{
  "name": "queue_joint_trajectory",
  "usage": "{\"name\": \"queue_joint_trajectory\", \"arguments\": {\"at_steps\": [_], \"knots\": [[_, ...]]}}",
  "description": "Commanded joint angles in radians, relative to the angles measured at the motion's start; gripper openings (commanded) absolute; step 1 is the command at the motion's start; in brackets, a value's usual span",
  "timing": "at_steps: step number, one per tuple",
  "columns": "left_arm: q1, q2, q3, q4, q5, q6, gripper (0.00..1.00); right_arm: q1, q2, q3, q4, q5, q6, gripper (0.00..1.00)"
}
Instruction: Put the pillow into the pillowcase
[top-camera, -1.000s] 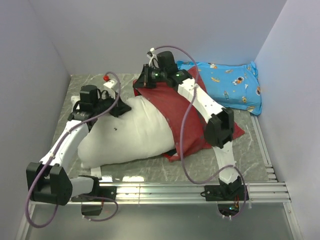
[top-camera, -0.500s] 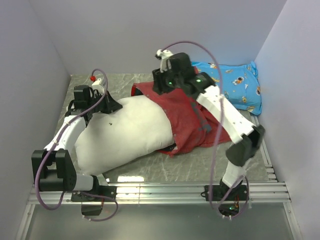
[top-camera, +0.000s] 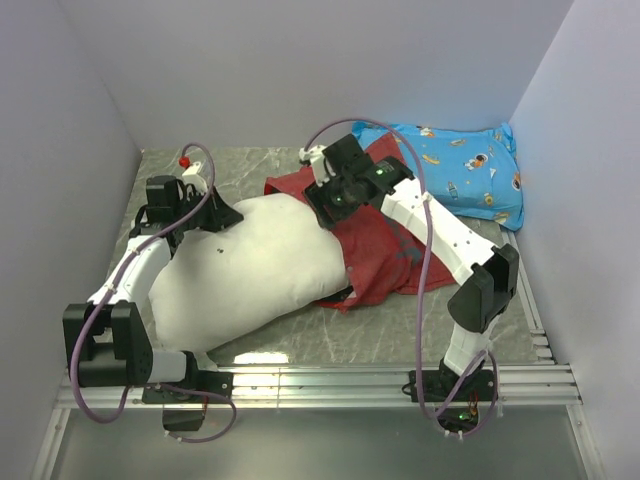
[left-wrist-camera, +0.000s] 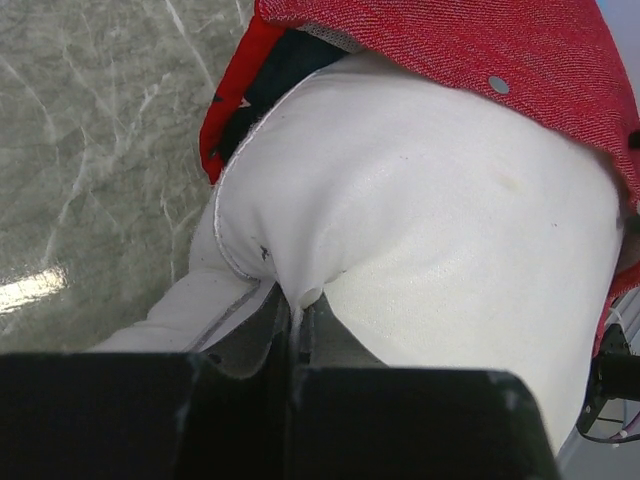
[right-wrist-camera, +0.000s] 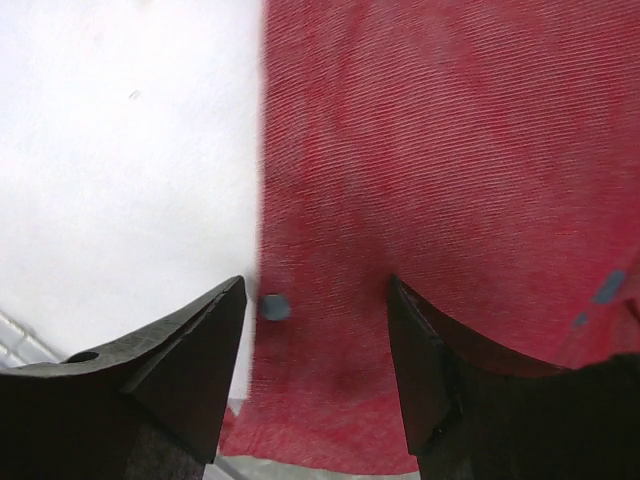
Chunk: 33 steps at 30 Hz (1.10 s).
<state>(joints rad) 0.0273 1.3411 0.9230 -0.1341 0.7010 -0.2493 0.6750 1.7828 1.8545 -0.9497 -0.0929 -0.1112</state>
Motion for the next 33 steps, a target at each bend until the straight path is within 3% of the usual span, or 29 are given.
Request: {"name": "queue_joint_trajectory", "arguments": {"at_steps": [1,4,7,10,11,13,16,20,21,25,27,28,29,30,31,32,33], "knots": [[0.003,-0.034,-0.019,-0.009,-0.003,0.005,0.0,0.049,-0.013,-0.009,-0.037,-0.008,-0.038,0.66],[0.006,-0.039,-0.03,-0.01,-0.005,0.004,0.0,0.061,0.0,-0.029,-0.028,0.048,-0.038,0.59],[0.006,-0.048,-0.039,-0.012,-0.006,0.005,0.0,0.064,0.015,0.008,-0.043,0.053,-0.041,0.59],[0.008,-0.057,-0.052,-0.004,-0.003,-0.001,0.0,0.069,0.017,0.023,-0.034,0.062,-0.044,0.34],[0.008,-0.062,-0.052,-0.002,-0.001,-0.002,0.0,0.07,0.024,0.031,-0.041,0.068,-0.044,0.12],[0.01,-0.062,-0.058,0.004,0.0,-0.01,0.0,0.069,0.05,0.058,-0.049,0.074,-0.041,0.0],[0.014,-0.074,-0.067,0.013,0.0,-0.024,0.0,0.07,0.055,0.089,-0.049,0.033,-0.035,0.0],[0.019,-0.085,-0.075,0.03,0.006,-0.041,0.0,0.07,0.063,0.166,-0.072,-0.153,-0.01,0.0],[0.02,-0.086,-0.073,0.036,0.011,-0.053,0.0,0.07,0.067,0.196,-0.078,-0.336,-0.002,0.0],[0.019,-0.082,-0.064,0.088,0.038,-0.119,0.0,0.115,0.092,0.262,-0.017,-0.7,0.131,0.0],[0.02,-0.079,-0.058,0.126,0.054,-0.171,0.0,0.164,0.113,0.308,0.012,-0.754,0.185,0.0],[0.019,-0.079,-0.046,0.126,0.051,-0.176,0.0,0.181,0.122,0.333,0.006,-0.676,0.206,0.0],[0.019,-0.079,-0.035,0.104,0.048,-0.173,0.0,0.187,0.122,0.357,-0.003,-0.569,0.205,0.02],[0.02,-0.082,-0.03,0.093,0.035,-0.154,0.0,0.192,0.11,0.339,-0.004,-0.451,0.19,0.18],[0.02,-0.089,-0.029,0.085,0.029,-0.142,0.0,0.19,0.093,0.313,-0.001,-0.157,0.142,0.4],[0.02,-0.108,-0.035,0.077,0.028,-0.13,0.0,0.189,0.07,0.255,-0.01,-0.042,0.121,0.64],[0.02,-0.115,-0.048,0.074,0.023,-0.116,0.0,0.186,0.061,0.226,-0.021,0.069,0.089,0.7]]}}
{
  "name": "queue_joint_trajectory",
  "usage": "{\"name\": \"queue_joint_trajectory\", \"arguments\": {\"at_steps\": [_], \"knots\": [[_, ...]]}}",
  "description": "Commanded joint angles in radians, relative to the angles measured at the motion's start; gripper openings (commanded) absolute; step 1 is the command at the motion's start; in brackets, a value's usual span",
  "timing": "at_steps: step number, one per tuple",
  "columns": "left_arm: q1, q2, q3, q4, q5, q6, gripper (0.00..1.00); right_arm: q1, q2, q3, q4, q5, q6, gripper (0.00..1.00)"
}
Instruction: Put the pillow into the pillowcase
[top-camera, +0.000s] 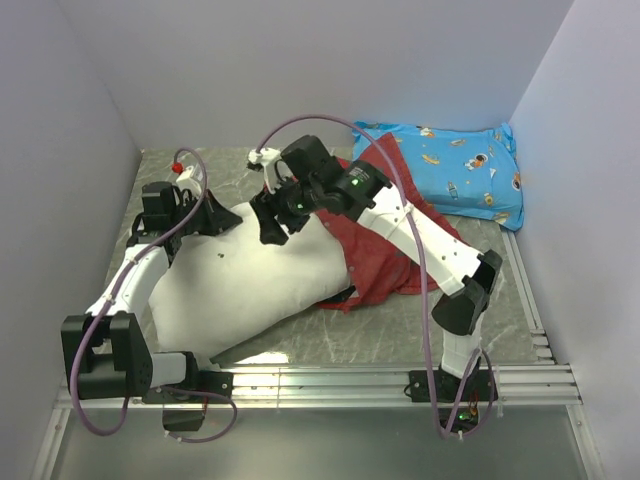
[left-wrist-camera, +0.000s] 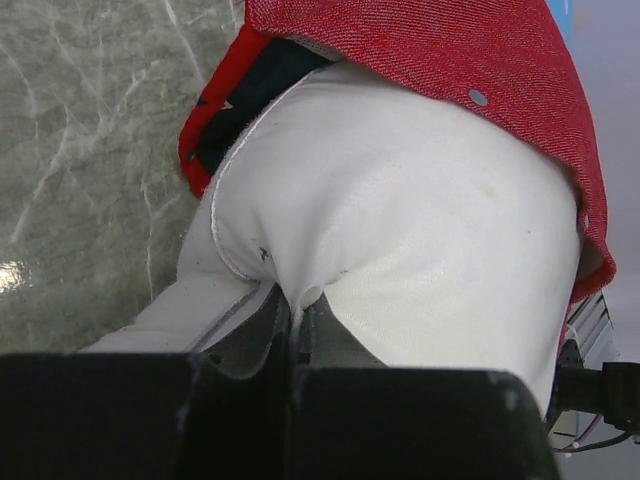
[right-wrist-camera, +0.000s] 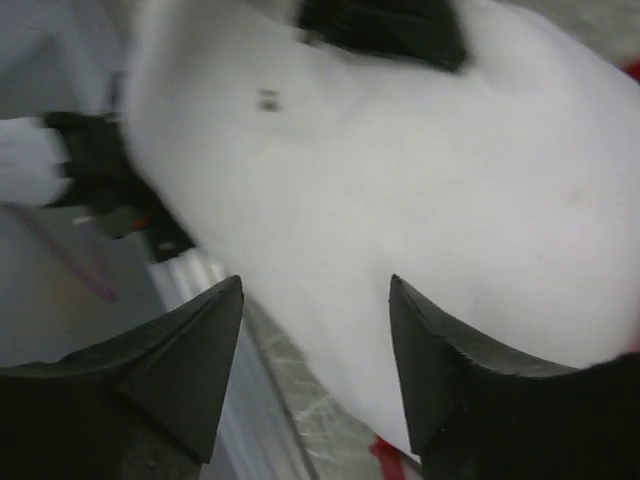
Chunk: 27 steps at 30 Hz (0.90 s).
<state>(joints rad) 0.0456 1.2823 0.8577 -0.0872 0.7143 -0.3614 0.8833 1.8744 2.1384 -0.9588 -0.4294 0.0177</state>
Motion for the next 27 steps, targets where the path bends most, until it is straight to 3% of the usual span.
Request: {"name": "queue_joint_trajectory", "arguments": {"at_steps": [1,3,8,13,16,18,20,24,27], "knots": [[0.002,-0.064,0.006,0.027,0.007,-0.002,0.0,-0.023,-0.046,-0.098,-0.006,0.535,-0.079,0.74],[0.002,-0.077,-0.02,0.032,0.008,-0.002,0.0,-0.024,-0.112,-0.243,0.029,0.645,-0.126,0.82],[0.002,-0.083,-0.052,0.055,0.004,-0.007,0.0,-0.026,-0.172,-0.478,0.184,0.839,-0.182,0.82],[0.002,-0.064,-0.036,0.032,-0.004,0.019,0.0,-0.07,-0.175,-0.574,0.27,0.929,-0.226,0.79],[0.002,-0.06,-0.04,0.027,-0.006,0.025,0.0,-0.112,-0.201,-0.575,0.284,0.922,-0.234,0.71],[0.003,-0.055,-0.046,0.029,-0.001,0.024,0.0,-0.113,-0.227,-0.542,0.263,0.871,-0.236,0.68],[0.002,-0.049,-0.051,0.035,0.001,0.021,0.0,-0.107,-0.257,-0.503,0.21,0.703,-0.251,0.63],[0.002,-0.031,-0.045,0.055,0.008,0.009,0.0,-0.049,-0.281,-0.419,0.123,0.387,-0.309,0.62],[0.003,-0.021,-0.043,0.064,0.014,-0.002,0.0,-0.014,-0.274,-0.344,0.075,0.284,-0.321,0.63]]}}
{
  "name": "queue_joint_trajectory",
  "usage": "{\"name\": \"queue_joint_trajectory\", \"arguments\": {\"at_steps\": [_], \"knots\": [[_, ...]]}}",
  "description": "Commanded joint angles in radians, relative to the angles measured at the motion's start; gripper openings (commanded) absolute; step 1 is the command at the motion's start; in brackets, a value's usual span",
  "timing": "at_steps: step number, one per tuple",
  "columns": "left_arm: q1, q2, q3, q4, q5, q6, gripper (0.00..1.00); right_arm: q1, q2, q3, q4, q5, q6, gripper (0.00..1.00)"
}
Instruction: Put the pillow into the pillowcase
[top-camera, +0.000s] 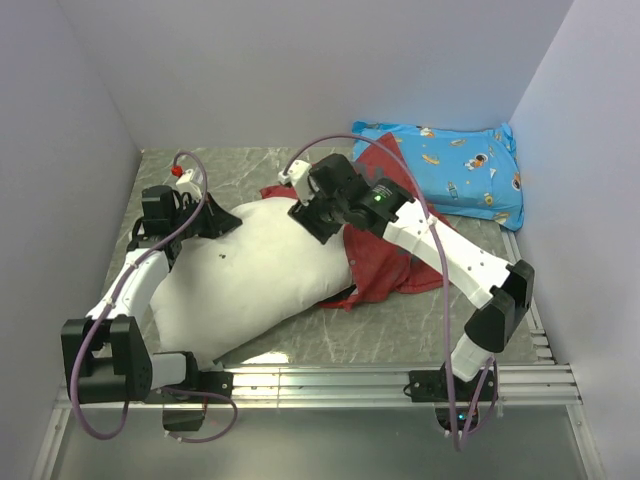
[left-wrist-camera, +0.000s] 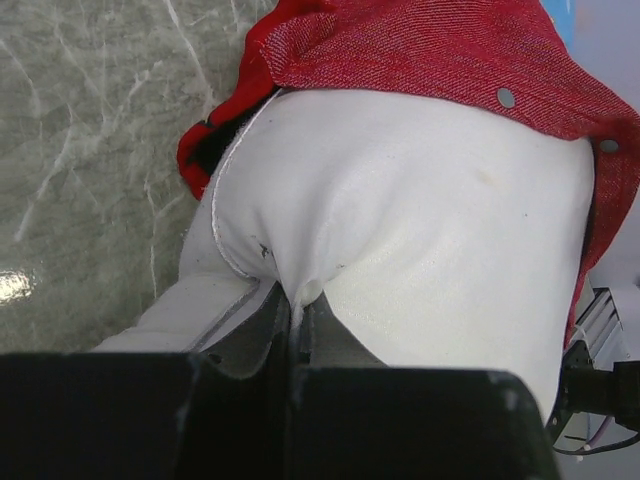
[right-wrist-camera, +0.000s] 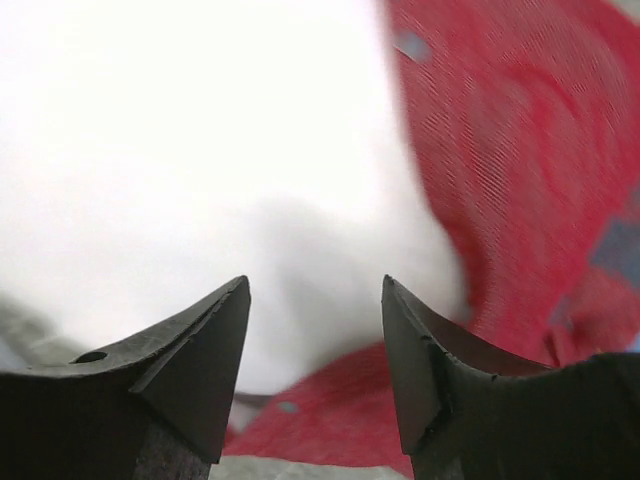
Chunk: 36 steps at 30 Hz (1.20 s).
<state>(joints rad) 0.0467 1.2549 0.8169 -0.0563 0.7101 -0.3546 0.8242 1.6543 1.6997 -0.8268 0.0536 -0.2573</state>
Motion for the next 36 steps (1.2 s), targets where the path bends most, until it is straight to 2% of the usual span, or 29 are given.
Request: {"name": "queue_joint_trajectory", "arguments": {"at_steps": [1,3,4,6,8,11,17,18,21,22,24,25,26,29,31,34,36], "knots": [[0.001,0.008,-0.002,0.035,0.02,-0.007,0.0,0.07,-0.05,0.109,-0.052,-0.174,-0.034,0.66],[0.002,0.006,-0.007,0.035,0.02,-0.01,0.0,0.087,-0.024,0.132,-0.038,0.05,-0.007,0.74],[0.002,0.005,-0.005,0.032,0.02,-0.009,0.0,0.09,-0.005,0.144,-0.043,0.136,0.0,0.82],[0.002,0.0,-0.01,0.03,0.017,-0.006,0.0,0.079,0.071,0.182,-0.078,0.338,0.006,0.84],[0.002,-0.005,-0.013,0.033,0.017,-0.007,0.0,0.031,0.091,0.16,-0.087,0.377,0.016,0.85],[0.002,-0.006,-0.01,0.029,0.015,-0.009,0.0,-0.009,0.064,0.073,-0.002,0.426,-0.013,0.86],[0.002,-0.008,-0.013,0.03,0.009,-0.003,0.0,-0.089,0.128,0.048,-0.017,0.401,0.006,0.86],[0.001,-0.006,-0.013,0.027,0.003,-0.001,0.0,-0.115,0.137,0.051,-0.017,0.393,0.013,0.84],[0.001,-0.008,-0.013,0.018,-0.008,0.008,0.0,-0.145,0.148,0.067,-0.018,0.387,0.012,0.62],[0.002,-0.005,-0.012,0.015,-0.018,0.009,0.0,-0.151,0.134,0.081,-0.021,0.37,0.01,0.41],[0.002,-0.002,-0.012,0.009,-0.024,0.012,0.0,-0.146,0.119,0.109,-0.041,0.274,0.026,0.19],[0.002,0.001,-0.01,0.009,-0.02,0.009,0.0,-0.136,0.113,0.129,-0.073,0.223,0.033,0.03],[0.001,0.005,-0.009,0.013,-0.021,0.002,0.0,-0.12,0.104,0.165,-0.089,0.125,0.042,0.0],[0.002,0.011,-0.001,0.029,-0.002,-0.012,0.0,-0.033,0.114,0.263,-0.173,-0.015,0.079,0.0],[0.001,0.015,0.005,0.042,0.014,-0.046,0.0,0.018,0.128,0.313,-0.213,-0.176,0.11,0.0],[0.001,0.014,0.013,0.108,0.071,-0.138,0.0,0.111,0.182,0.425,-0.238,-0.4,0.148,0.0],[-0.001,0.005,0.021,0.16,0.107,-0.216,0.0,0.164,0.257,0.569,-0.25,-0.53,0.188,0.0]]}}
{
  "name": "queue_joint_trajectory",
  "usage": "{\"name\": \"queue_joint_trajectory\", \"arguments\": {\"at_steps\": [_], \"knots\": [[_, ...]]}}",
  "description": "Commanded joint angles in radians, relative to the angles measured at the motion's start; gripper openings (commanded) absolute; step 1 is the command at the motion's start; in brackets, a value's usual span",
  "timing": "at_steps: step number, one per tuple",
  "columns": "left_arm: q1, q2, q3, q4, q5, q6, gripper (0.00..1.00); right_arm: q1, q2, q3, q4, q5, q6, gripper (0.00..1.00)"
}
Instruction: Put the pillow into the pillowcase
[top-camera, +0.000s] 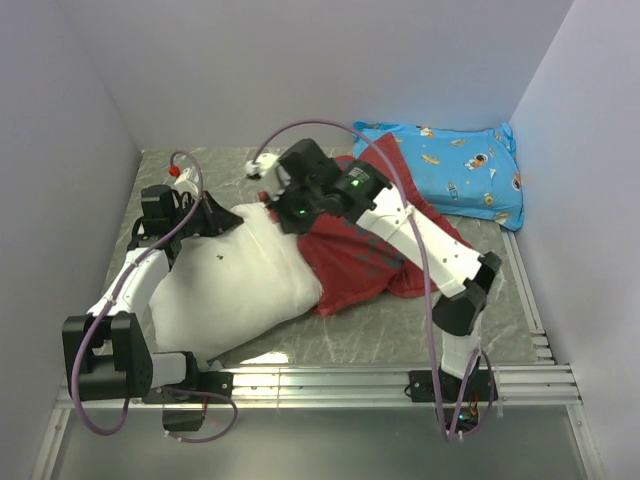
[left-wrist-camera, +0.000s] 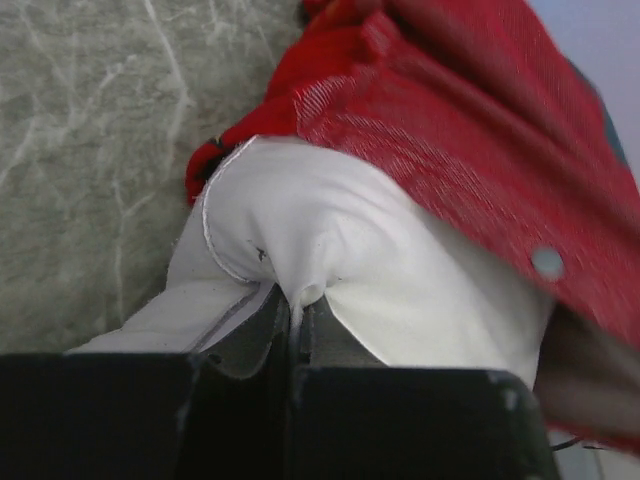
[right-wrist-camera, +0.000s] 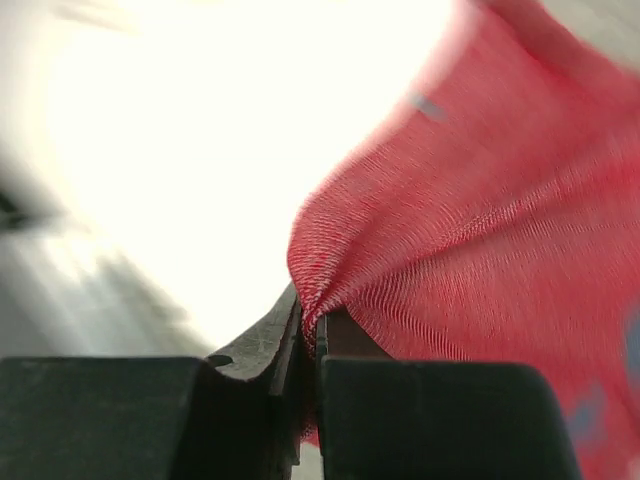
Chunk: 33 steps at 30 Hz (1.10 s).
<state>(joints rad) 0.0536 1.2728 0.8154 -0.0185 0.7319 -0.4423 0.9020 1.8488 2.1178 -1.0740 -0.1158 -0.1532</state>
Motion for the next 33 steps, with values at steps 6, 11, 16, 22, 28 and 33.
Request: {"name": "queue_joint_trajectory", "arguments": {"at_steps": [6,11,16,22,28,33], "knots": [[-0.006,-0.09,0.085,0.147,0.147,-0.22,0.0,0.112,0.109,0.263,0.175,-0.636,0.274,0.0],[-0.003,-0.142,0.036,0.1,0.116,-0.206,0.0,-0.046,0.088,-0.053,0.301,-0.392,0.306,0.0],[-0.003,-0.156,-0.074,0.179,0.051,-0.297,0.0,-0.19,0.174,-0.093,0.281,-0.26,0.247,0.0],[0.005,-0.066,-0.098,0.279,-0.035,-0.316,0.0,-0.199,0.276,0.127,0.29,-0.287,0.219,0.0],[0.006,0.011,0.115,0.071,-0.019,-0.02,0.28,-0.178,0.259,0.169,0.387,-0.196,0.179,0.07],[0.011,-0.073,0.269,-0.293,-0.052,0.393,0.81,-0.178,0.104,-0.04,0.318,-0.173,0.124,0.7]]}}
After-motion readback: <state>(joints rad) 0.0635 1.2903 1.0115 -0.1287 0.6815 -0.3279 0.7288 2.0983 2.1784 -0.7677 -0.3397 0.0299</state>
